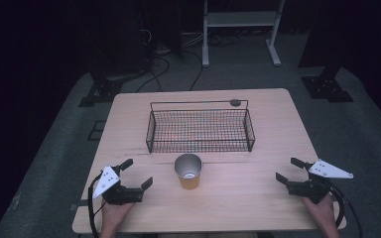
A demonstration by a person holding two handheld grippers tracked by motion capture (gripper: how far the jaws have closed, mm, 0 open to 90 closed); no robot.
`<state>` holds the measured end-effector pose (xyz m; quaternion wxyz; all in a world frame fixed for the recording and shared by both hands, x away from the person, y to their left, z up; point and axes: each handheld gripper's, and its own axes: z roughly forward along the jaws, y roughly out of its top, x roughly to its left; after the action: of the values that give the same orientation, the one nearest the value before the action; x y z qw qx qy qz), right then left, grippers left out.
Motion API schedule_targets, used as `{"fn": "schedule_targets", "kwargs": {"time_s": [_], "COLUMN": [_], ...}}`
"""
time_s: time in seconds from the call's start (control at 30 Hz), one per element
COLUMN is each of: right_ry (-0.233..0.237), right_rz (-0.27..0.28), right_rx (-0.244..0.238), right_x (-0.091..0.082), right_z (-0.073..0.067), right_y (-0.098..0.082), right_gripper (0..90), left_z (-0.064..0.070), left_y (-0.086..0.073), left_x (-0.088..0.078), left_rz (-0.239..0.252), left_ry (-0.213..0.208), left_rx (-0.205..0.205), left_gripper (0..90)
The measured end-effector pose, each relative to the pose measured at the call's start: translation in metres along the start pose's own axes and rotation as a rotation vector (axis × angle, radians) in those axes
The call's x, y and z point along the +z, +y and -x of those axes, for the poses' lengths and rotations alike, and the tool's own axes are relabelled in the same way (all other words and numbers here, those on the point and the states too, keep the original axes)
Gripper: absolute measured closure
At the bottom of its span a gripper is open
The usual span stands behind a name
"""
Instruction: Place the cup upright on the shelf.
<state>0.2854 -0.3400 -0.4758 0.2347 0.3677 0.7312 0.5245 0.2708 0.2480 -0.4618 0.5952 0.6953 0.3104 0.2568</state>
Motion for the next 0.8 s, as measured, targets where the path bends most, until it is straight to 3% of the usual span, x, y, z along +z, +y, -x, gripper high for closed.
{"fn": "schedule_targets", "kwargs": {"time_s": [0.47,0.8], "right_ry": [0.003,0.002], "right_rz": [0.001,-0.001], "right_rx": [-0.002,-0.002], "right_x": [0.000,0.000], "right_z": [0.000,0.000], "right_y": [0.000,0.000], "right_gripper": [12.9,12.9], "left_z": [0.013,0.033], "left_y": [0.002,0.005], "left_x": [0.006,0.021], "left_rz": [-0.006,-0.032], "left_ry": [-0.060,-0.104], "left_rx": [0.030,0.087], "left_gripper": [1.0,1.0]}}
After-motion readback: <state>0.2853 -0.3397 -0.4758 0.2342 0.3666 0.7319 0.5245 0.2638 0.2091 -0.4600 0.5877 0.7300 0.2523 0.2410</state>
